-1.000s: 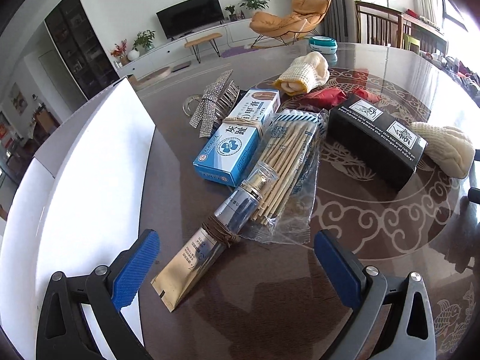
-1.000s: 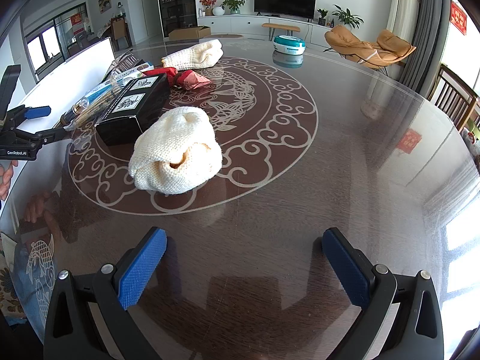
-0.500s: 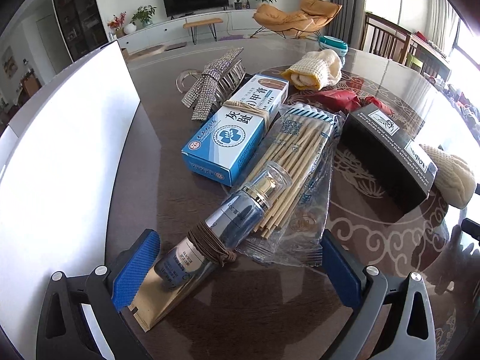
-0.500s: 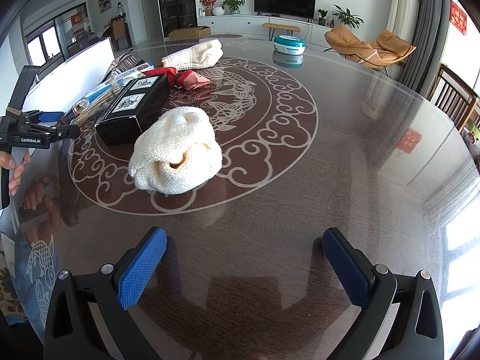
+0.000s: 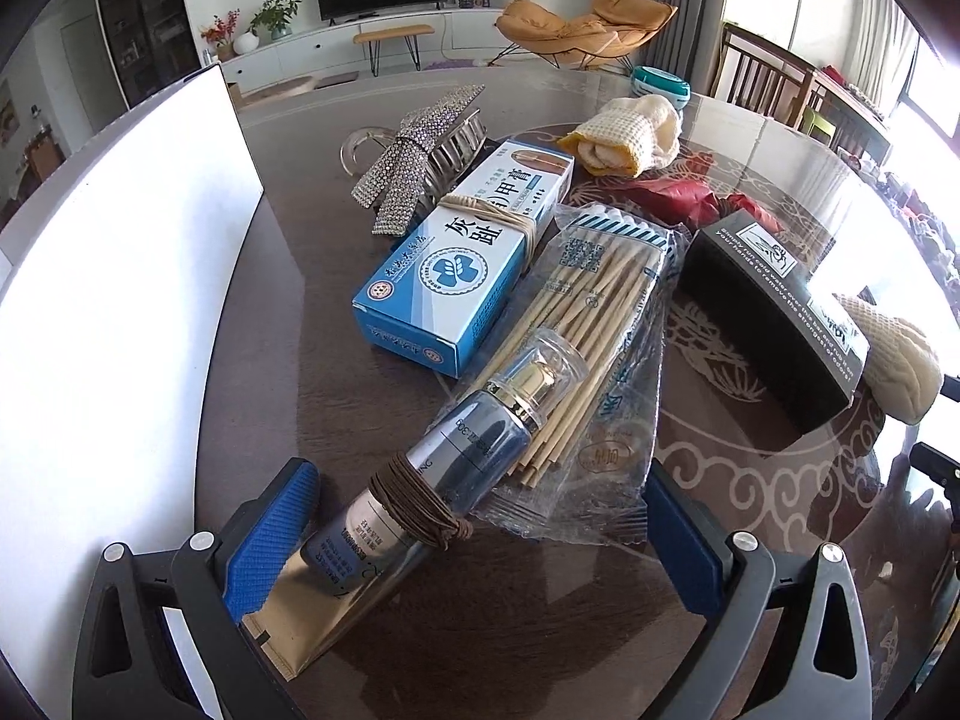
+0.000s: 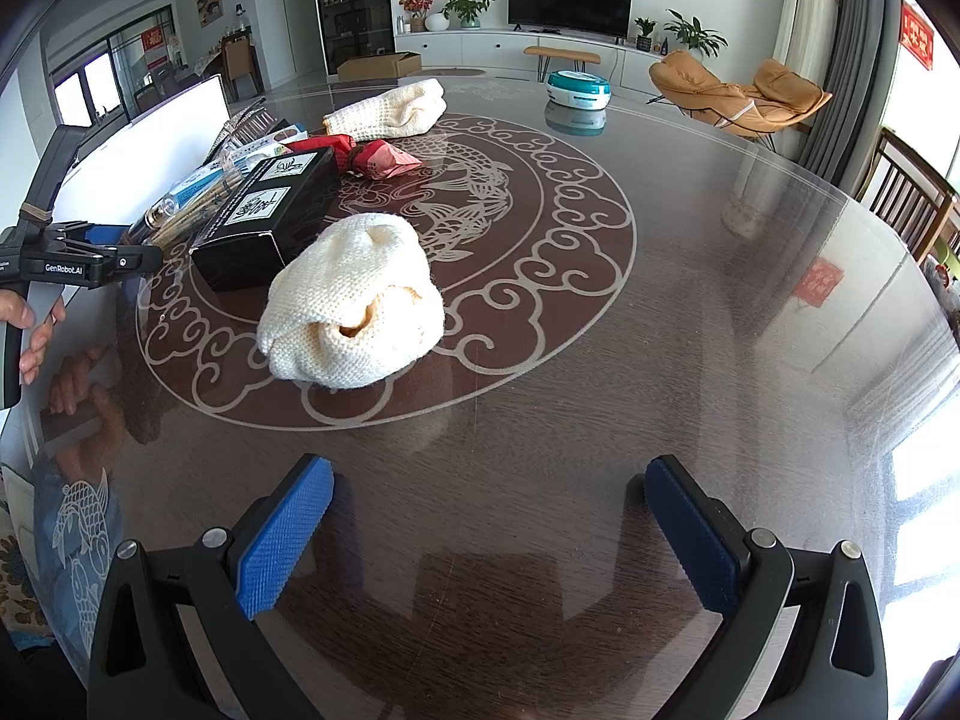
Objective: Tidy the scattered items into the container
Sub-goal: 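Move left tool toward the gold tube tied with twine, then close left gripper on the twine-wrapped gold tube and lift it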
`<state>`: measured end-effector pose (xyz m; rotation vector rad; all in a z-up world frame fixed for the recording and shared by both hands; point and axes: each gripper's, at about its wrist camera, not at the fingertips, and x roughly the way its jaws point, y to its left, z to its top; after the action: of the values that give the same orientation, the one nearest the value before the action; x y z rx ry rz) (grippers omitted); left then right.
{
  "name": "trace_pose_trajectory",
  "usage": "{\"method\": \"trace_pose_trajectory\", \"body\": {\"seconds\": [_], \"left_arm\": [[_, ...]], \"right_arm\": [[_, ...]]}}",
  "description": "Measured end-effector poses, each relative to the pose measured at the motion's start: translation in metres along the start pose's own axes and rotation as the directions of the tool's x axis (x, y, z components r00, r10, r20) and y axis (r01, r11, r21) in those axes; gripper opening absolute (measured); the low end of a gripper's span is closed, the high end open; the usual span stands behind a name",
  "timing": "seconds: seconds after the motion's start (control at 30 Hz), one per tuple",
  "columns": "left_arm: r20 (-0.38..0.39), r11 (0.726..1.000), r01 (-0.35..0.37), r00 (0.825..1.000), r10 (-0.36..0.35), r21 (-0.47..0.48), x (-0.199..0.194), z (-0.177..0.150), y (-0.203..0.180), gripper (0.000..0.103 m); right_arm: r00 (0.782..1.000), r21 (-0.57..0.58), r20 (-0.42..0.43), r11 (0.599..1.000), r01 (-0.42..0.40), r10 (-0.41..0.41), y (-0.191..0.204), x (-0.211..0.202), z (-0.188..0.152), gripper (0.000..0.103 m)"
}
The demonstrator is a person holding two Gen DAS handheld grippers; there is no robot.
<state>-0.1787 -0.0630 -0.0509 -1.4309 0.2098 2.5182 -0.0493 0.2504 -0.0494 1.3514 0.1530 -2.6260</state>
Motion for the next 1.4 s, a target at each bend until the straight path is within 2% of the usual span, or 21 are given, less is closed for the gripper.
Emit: {"method": "trace_pose_trajectory", "body": {"seconds": [0.2, 0.3, 0.37, 0.47, 0.57, 0.63, 0.83, 1.0, 1.2, 1.27, 1.4], "left_arm": [[-0.048, 1.0, -0.012, 0.999, 0.013, 0.011, 0.002, 0.008, -0.001, 0.103], [-0.035, 0.997, -0.043, 0.998, 0.045, 0.069, -0.001, 0.011, -0.008, 0.103], [-0.032, 0.996, -0.035, 0.999, 0.038, 0.085, -0.001, 0.012, -0.01, 0.103], [-0.035, 0.998, -0.003, 0.999, 0.005, 0.055, 0.001, 0.013, -0.005, 0.103], [-0.01, 1.0, 0.016, 1.0, -0.015, 0.019, -0.003, 0.012, -0.002, 0.086], [-0.001, 1.0, 0.012, 1.0, -0.012, 0.012, -0.01, 0.009, -0.003, 0.062], [-0.014, 0.997, 0.001, 1.0, -0.002, -0.076, -0.027, -0.008, -0.001, 0.035], [-0.006, 0.983, 0.022, 1.0, -0.024, -0.18, -0.048, -0.042, -0.007, 0.034], [0.013, 0.983, 0.039, 0.999, -0.037, -0.177, -0.064, -0.067, -0.048, 0.035], [0.016, 0.989, 0.02, 1.0, -0.018, -0.148, -0.066, -0.07, -0.056, 0.038], [0.008, 0.995, 0.009, 1.0, -0.008, -0.1, -0.065, -0.071, -0.062, 0.058]], "right_arm": [[1.0, 0.0, 0.0, 1.0, 0.0, 0.0, 0.0, 0.0, 0.0, 0.103], [1.0, 0.0, 0.0, 1.0, 0.0, 0.0, 0.0, 0.0, 0.0, 0.103], [1.0, 0.0, 0.0, 1.0, 0.0, 0.0, 0.0, 0.0, 0.0, 0.103], [1.0, 0.0, 0.0, 1.0, 0.0, 0.0, 0.0, 0.0, 0.0, 0.103], [1.0, 0.0, 0.0, 1.0, 0.0, 0.0, 0.0, 0.0, 0.0, 0.103], [1.0, 0.0, 0.0, 1.0, 0.0, 0.0, 0.0, 0.0, 0.0, 0.103], [1.0, 0.0, 0.0, 1.0, 0.0, 0.0, 0.0, 0.0, 0.0, 0.103], [1.0, 0.0, 0.0, 1.0, 0.0, 0.0, 0.0, 0.0, 0.0, 0.103], [1.0, 0.0, 0.0, 1.0, 0.0, 0.0, 0.0, 0.0, 0.0, 0.103], [1.0, 0.0, 0.0, 1.0, 0.0, 0.0, 0.0, 0.0, 0.0, 0.103], [1.0, 0.0, 0.0, 1.0, 0.0, 0.0, 0.0, 0.0, 0.0, 0.103]]}}
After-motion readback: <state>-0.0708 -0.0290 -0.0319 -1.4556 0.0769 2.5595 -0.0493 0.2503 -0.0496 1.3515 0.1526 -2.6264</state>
